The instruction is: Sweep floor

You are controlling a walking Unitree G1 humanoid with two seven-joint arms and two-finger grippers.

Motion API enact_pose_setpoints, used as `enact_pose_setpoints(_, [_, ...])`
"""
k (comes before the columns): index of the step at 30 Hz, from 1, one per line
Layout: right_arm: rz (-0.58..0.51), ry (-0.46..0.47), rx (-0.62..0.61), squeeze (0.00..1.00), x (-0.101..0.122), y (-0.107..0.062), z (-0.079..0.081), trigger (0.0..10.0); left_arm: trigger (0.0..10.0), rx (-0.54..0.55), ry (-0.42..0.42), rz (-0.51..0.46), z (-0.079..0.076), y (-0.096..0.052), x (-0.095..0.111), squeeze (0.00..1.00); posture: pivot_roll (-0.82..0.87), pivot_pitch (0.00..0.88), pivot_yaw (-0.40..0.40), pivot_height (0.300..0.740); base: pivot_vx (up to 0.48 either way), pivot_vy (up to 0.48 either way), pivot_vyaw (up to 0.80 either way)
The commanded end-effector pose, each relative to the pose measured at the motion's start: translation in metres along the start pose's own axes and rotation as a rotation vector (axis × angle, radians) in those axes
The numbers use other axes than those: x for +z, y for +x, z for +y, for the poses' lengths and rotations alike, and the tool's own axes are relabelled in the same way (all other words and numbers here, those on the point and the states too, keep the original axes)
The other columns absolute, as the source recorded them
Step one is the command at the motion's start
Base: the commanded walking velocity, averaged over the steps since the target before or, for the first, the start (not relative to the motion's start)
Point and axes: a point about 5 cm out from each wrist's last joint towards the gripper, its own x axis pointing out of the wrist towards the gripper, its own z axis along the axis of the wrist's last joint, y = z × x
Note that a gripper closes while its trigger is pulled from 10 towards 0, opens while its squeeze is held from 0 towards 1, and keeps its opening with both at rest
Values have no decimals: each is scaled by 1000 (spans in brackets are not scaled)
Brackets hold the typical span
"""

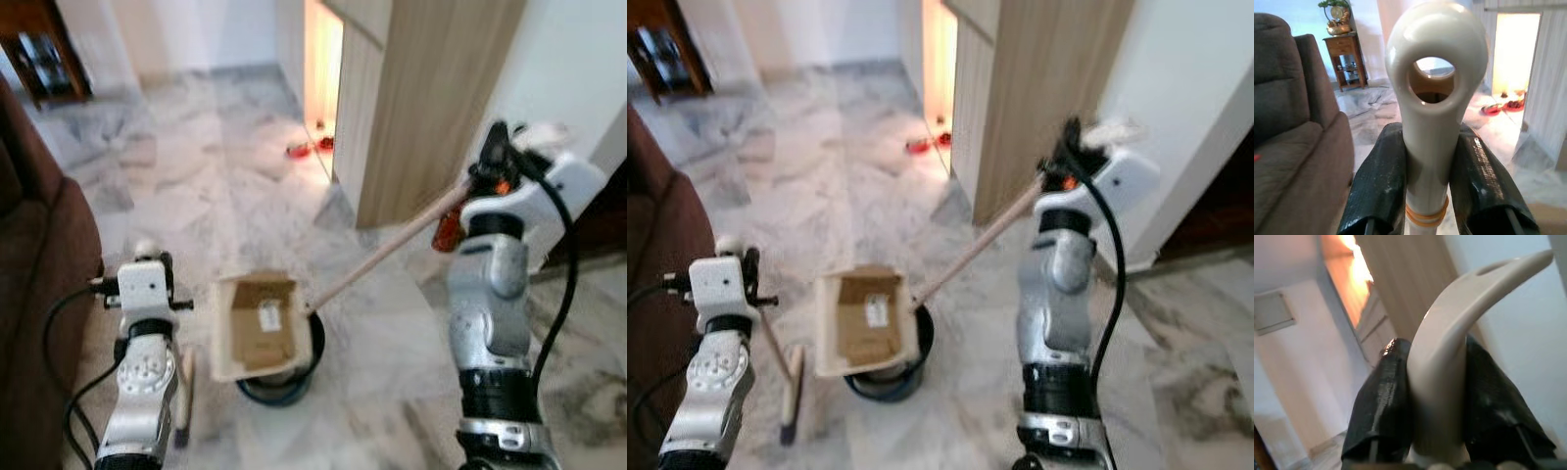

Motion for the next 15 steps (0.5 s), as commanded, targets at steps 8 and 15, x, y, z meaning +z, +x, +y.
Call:
enact_pose_setpoints(8, [-75, 46, 48, 0, 17, 4, 12, 10000, 10000, 0, 8, -47, 0, 1, 9, 0, 34, 0, -19, 740, 332, 0, 0])
enact_pose_setpoints(15, [-66, 44, 99, 0, 15, 0, 19, 10000, 10000, -4, 5, -58, 0, 1, 10, 0, 32, 0, -17, 740, 122, 0, 0])
